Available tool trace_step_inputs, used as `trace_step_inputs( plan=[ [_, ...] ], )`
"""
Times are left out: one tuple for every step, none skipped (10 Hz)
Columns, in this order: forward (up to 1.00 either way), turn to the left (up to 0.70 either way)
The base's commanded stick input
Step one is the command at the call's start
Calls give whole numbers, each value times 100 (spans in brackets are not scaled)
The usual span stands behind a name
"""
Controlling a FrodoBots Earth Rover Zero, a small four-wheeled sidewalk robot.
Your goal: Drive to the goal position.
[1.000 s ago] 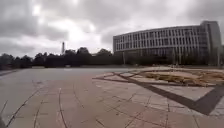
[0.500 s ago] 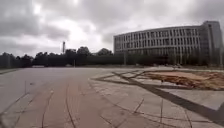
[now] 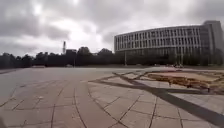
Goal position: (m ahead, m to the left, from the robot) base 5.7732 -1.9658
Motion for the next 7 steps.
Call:
trace_step_inputs(
  plan=[
    [85,0],
    [85,0],
    [85,0],
    [85,0],
    [85,0],
    [85,0],
    [85,0]
  ],
)
